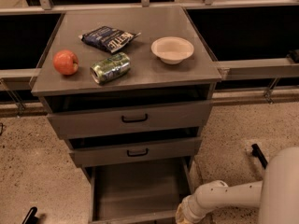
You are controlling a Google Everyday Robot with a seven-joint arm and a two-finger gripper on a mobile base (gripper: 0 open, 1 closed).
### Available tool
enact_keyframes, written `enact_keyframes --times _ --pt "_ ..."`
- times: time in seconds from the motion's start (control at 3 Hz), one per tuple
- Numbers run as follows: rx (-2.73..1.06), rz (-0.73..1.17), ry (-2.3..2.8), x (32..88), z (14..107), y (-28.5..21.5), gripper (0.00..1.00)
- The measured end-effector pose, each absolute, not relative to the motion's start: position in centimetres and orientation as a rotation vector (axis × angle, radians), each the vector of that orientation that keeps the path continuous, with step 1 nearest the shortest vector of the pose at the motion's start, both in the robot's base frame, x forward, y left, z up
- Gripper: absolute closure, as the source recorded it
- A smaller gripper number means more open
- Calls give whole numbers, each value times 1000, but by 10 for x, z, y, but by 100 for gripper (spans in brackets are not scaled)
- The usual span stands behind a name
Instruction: Close bottom drawer
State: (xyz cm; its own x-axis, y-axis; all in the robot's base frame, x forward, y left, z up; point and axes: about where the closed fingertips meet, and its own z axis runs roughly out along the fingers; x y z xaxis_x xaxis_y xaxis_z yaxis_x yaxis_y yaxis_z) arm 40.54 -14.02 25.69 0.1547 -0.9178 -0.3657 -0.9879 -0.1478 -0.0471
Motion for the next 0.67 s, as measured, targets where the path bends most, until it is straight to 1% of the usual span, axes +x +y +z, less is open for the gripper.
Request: enact_keyframes --times 0.67 --pt "-2110 318 1876 402 216 -139 100"
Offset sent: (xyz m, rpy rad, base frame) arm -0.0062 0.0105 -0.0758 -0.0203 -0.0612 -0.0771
